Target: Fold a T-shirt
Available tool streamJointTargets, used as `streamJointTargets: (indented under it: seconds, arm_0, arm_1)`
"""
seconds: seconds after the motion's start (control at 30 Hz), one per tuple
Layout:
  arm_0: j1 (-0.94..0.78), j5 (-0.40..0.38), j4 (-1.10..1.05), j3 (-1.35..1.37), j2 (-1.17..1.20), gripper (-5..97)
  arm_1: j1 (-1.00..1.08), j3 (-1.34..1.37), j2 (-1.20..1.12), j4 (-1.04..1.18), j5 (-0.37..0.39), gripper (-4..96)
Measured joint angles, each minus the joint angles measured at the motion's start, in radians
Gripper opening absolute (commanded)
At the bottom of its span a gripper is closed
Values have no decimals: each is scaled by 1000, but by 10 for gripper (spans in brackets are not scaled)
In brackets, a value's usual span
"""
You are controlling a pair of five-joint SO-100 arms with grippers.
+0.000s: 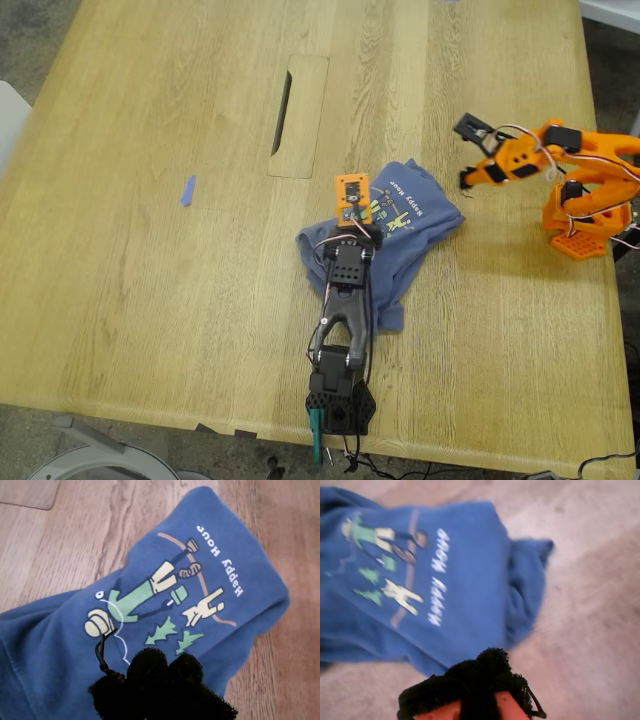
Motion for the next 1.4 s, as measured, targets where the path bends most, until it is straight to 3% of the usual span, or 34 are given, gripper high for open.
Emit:
streamJointTargets:
  seconds: [0.27, 0.53, 0.97, 1.4]
  arm_0:
    - [25, 0, -117, 80, 0, -1]
    - [9, 0, -345, 167, -135, -1]
    - [-158, -15, -532, 167, -351, -1]
    - [-351, -28, -529, 167, -353, -1]
  arm_1:
    - [-118, -308, -476, -253, -6, -1]
    - [-193, -324, -666, -433, -6, -1]
    - [-143, 146, -523, -644, 14, -1]
    - [-66, 489, -178, -591, 15, -1]
